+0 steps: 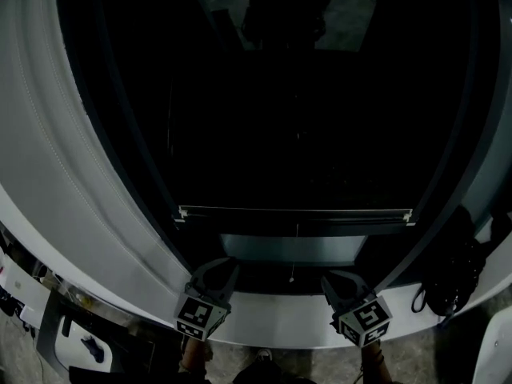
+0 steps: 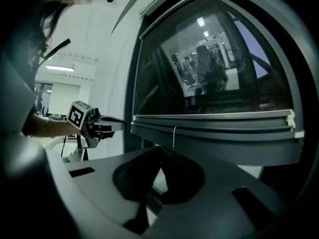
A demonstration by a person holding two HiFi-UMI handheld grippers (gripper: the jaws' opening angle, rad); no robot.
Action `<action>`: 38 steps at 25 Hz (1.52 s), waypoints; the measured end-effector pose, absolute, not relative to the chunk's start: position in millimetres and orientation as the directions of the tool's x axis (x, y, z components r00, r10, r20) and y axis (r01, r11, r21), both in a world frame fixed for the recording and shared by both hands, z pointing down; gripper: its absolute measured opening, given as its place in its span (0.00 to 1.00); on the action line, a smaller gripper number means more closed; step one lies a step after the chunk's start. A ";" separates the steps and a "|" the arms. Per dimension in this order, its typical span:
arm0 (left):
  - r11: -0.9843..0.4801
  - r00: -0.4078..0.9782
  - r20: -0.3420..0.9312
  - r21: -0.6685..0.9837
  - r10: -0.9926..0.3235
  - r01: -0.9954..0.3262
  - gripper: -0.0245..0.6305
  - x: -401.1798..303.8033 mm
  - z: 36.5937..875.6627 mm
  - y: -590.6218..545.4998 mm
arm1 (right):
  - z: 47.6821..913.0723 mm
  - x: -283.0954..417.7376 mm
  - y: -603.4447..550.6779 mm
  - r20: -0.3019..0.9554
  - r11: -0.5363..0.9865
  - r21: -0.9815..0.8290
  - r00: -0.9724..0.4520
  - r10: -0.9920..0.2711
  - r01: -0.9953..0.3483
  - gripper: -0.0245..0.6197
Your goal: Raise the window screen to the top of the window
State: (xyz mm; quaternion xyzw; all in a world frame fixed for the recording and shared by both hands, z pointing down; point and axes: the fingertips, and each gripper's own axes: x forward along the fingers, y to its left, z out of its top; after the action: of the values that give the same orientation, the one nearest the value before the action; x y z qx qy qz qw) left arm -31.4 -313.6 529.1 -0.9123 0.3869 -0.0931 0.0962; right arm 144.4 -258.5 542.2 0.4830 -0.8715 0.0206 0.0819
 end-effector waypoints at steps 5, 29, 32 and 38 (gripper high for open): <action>-0.699 0.726 0.080 -0.362 -0.683 -0.617 0.06 -27.3 499.6 -348.8 | 525.4 129.8 -296.2 0.211 0.592 0.208 -0.555 -0.805 -0.779 0.05; -0.721 0.466 0.650 -0.692 -0.600 0.036 0.09 -21.1 531.9 -419.5 | 520.8 144.2 -381.6 0.576 0.663 0.666 -0.330 -0.748 -0.341 0.11; -0.723 0.455 0.659 -0.689 -0.599 0.044 0.09 -19.8 532.5 -419.0 | 524.6 143.1 -381.3 0.600 0.663 0.697 -0.284 -0.748 -0.273 0.11; -0.750 0.419 0.692 -0.660 -0.588 0.037 0.09 -19.6 532.9 -418.8 | 525.7 143.9 -384.5 0.695 0.719 0.628 -0.201 -0.690 -0.297 0.09</action>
State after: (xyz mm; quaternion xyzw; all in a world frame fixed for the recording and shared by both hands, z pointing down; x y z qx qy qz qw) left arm -19.6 -418.8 532.9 -0.7845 0.1756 -0.5094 0.3068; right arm 143.9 -384.5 525.7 0.3276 -0.7533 -0.1821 0.5404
